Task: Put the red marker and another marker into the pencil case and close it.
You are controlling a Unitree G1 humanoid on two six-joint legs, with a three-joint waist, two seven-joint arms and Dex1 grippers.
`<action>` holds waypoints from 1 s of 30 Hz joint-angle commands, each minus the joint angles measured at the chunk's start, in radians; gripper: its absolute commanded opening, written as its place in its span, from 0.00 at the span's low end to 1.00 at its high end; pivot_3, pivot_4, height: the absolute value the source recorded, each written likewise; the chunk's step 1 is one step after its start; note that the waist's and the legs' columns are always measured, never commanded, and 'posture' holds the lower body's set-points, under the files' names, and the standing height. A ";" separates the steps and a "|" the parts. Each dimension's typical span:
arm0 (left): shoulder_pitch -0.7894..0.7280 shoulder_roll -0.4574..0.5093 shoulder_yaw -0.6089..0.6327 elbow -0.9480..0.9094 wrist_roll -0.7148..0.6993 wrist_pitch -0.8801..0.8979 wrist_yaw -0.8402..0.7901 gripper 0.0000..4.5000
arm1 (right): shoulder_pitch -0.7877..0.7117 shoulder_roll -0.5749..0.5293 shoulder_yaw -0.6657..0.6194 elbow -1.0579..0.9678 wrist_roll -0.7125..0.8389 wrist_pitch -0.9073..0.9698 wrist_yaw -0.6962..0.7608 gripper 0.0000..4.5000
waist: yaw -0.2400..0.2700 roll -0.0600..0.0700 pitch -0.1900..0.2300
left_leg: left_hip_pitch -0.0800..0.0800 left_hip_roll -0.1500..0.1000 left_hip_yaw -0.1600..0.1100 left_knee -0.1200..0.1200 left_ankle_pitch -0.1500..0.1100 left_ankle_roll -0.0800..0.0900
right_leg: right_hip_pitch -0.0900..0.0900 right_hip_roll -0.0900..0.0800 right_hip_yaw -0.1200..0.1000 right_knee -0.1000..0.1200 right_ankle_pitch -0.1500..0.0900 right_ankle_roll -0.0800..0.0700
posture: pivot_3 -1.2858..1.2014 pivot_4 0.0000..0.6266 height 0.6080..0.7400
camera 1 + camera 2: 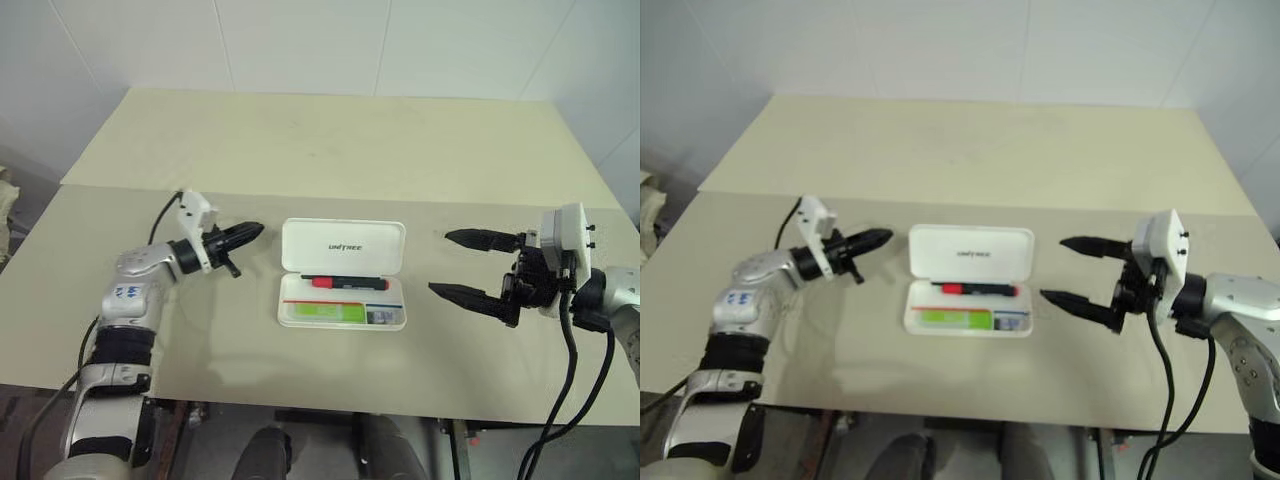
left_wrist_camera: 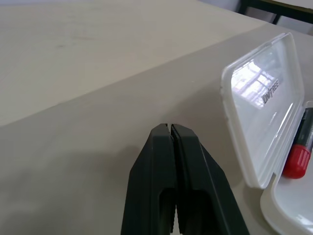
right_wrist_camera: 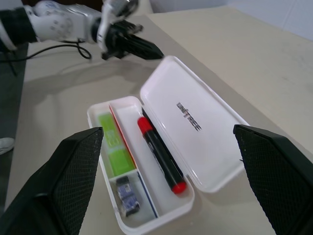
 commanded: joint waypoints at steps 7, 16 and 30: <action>-0.077 -0.036 -0.039 0.054 0.034 -0.018 -0.042 0.00 | -0.021 0.006 0.014 -0.042 0.027 -0.009 -0.008 1.00 | 0.006 0.000 0.000 | 0.000 0.000 0.000 0.000 0.000 0.000 | 0.000 0.000 0.000 0.000 0.000 0.000 | 0.52 0.24 1.00; -0.063 -0.041 -0.053 -0.006 0.019 -0.043 -0.139 0.00 | -0.015 0.025 0.031 -0.031 0.012 -0.044 -0.005 1.00 | 0.016 0.000 0.000 | -0.001 0.000 0.000 0.000 0.000 0.000 | 0.000 0.000 0.000 -0.001 0.000 0.000 | 0.52 0.24 1.00; 0.026 0.031 -0.108 -0.184 -0.002 -0.103 -0.424 0.00 | -0.010 0.045 0.050 -0.006 -0.022 -0.066 -0.013 1.00 | 0.015 0.000 0.000 | -0.001 0.000 0.000 0.000 0.000 0.000 | 0.000 0.000 0.000 -0.002 0.000 0.000 | 0.52 0.24 1.00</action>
